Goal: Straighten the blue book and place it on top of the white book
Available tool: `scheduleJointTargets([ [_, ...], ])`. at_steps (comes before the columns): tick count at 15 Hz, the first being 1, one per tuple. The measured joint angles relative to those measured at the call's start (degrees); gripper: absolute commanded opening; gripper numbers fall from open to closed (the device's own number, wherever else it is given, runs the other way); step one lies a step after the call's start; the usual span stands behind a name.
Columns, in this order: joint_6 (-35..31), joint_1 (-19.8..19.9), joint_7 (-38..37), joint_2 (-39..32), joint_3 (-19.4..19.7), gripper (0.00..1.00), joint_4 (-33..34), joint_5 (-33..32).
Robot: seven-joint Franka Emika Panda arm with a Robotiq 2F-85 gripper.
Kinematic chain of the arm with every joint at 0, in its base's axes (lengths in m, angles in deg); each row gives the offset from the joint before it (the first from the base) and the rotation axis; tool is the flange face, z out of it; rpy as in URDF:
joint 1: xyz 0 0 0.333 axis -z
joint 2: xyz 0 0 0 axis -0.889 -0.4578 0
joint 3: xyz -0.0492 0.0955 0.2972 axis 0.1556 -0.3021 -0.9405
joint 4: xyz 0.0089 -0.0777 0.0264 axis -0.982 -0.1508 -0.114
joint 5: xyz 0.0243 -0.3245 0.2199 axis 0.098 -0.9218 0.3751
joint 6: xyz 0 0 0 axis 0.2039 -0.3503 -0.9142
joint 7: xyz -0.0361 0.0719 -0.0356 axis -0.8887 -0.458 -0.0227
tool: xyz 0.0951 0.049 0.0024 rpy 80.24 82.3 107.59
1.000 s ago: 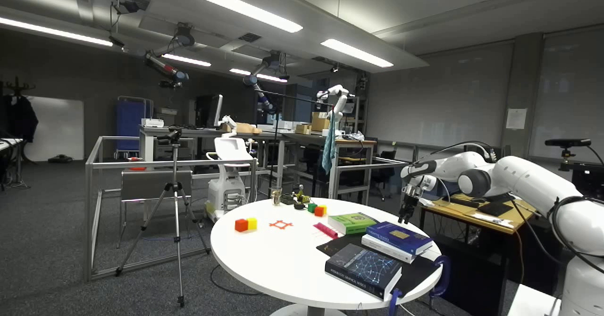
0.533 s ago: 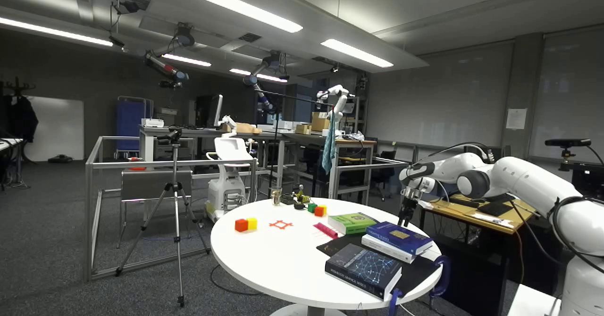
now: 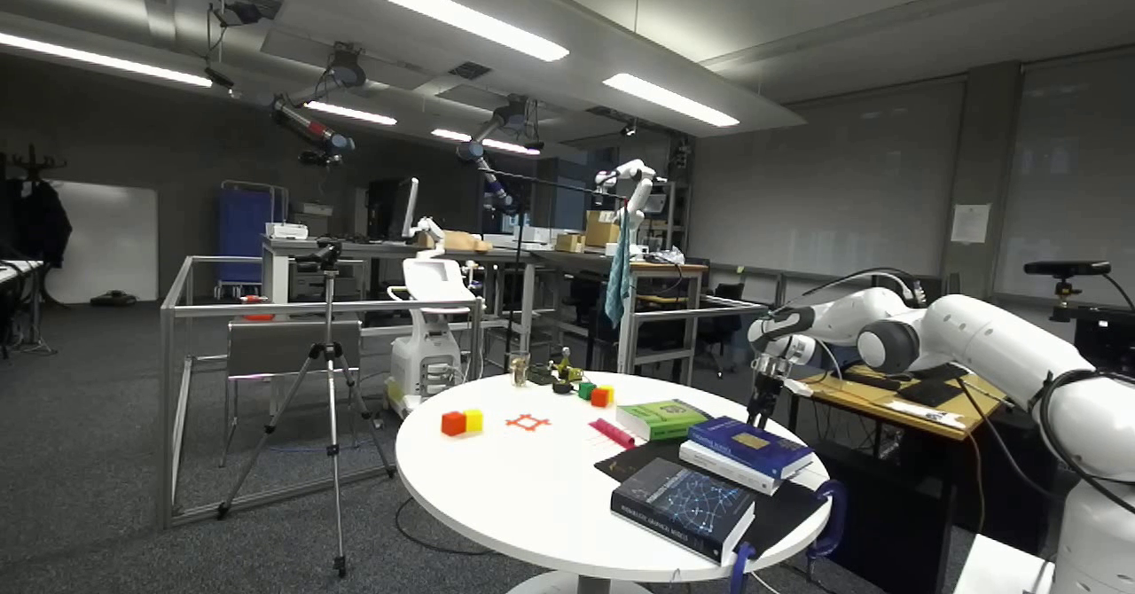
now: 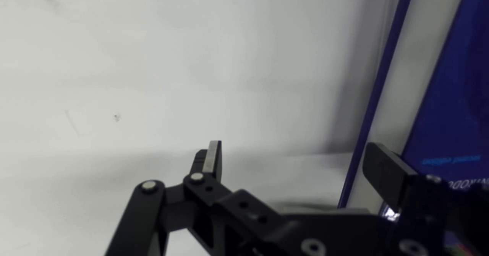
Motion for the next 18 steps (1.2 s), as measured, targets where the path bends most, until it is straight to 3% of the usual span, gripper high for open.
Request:
scheduleJointTargets([
  [18, -0.08, -1.63, -0.11, -0.01, 0.49, 1.0, -0.2, 0.0],
])
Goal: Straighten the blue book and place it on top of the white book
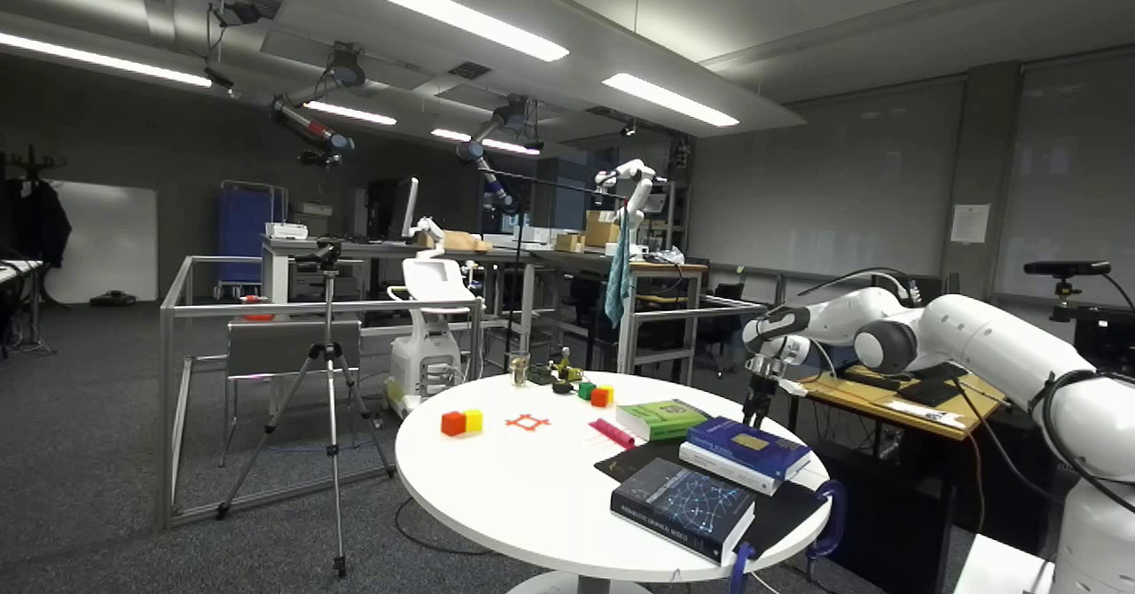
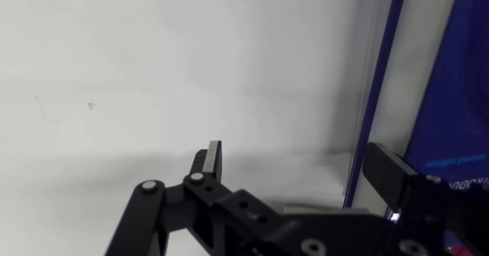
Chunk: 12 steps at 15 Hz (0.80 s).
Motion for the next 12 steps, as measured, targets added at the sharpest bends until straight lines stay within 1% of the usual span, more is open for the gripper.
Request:
scheduleJointTargets([
  [12, 0.0, -0.92, 0.0, 0.0, -0.01, 1.0, -0.02, 0.03],
])
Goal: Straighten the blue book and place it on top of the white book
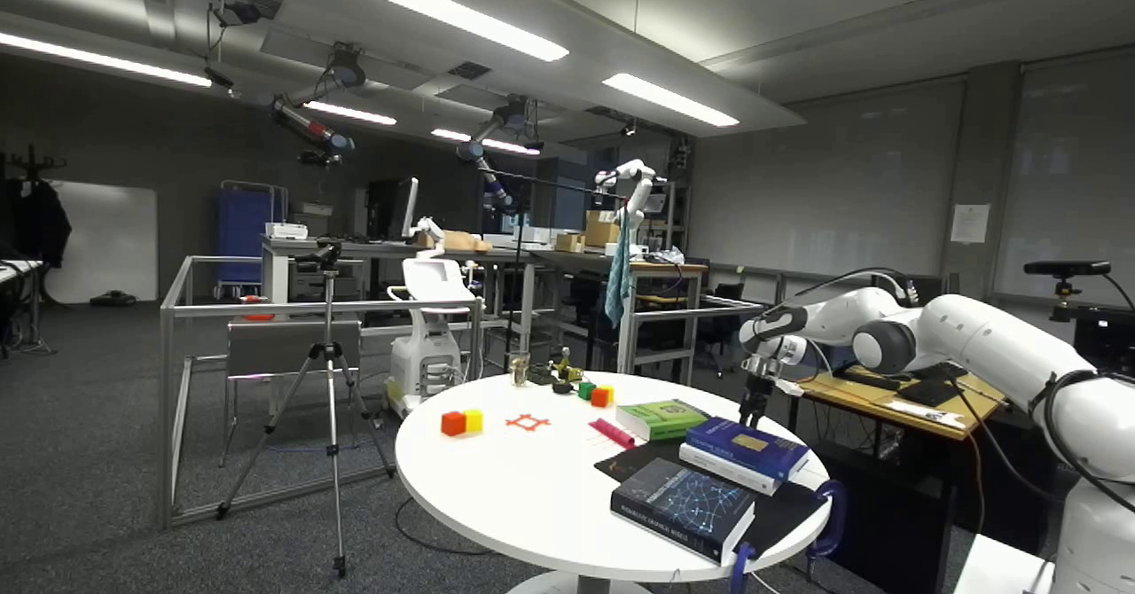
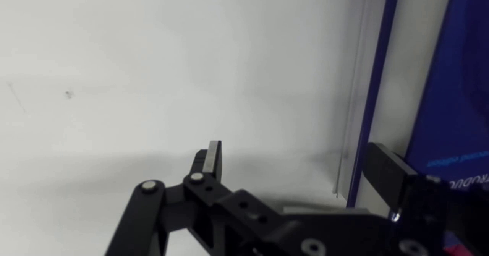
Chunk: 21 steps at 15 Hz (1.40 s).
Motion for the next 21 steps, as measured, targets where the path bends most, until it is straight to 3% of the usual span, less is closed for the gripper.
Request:
scheduleJointTargets([
  [13, 0.0, -1.15, -0.42, 0.0, 0.44, 1.0, -0.17, -0.01],
  [21, -1.43, -3.05, -0.44, 0.05, 3.81, 1.0, -1.58, -0.14],
])
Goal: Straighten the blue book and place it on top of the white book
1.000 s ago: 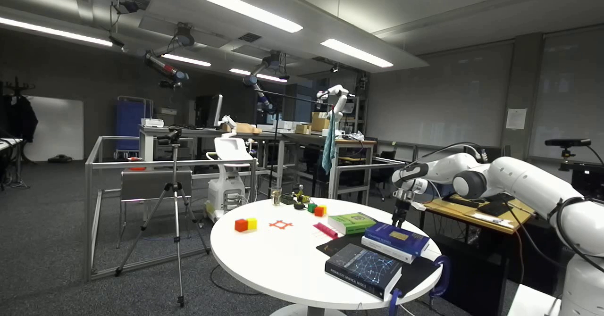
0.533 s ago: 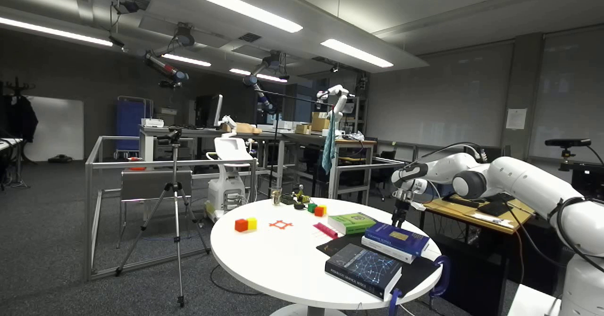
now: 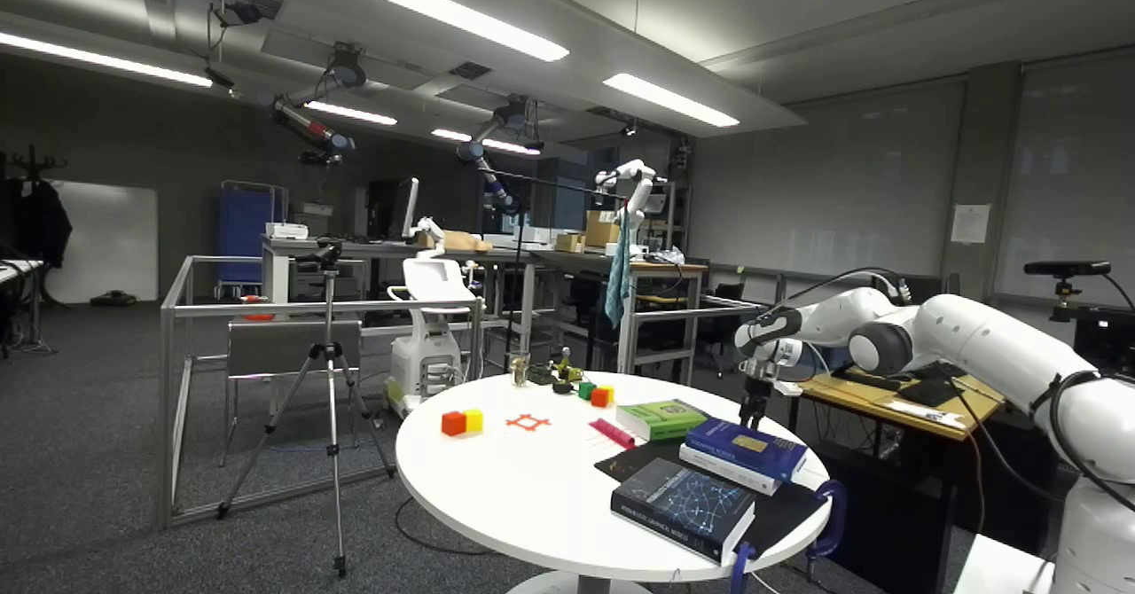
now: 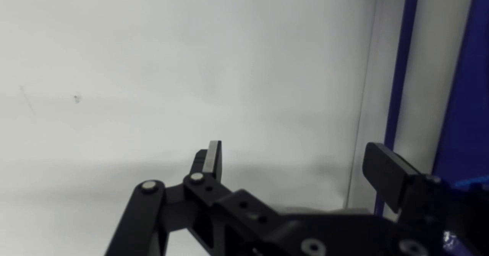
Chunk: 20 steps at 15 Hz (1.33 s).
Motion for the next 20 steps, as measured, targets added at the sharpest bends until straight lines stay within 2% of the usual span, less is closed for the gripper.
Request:
scheduleJointTargets([
  [8, -4.7, -3.18, 0.23, 4.77, 5.03, 1.0, -4.79, -0.18],
  [15, -4.59, -7.23, 3.34, 16.43, 8.2, 1.0, -14.55, -2.32],
  [20, -2.25, -8.73, 8.31, 25.53, 8.52, 1.0, -23.1, -2.63],
])
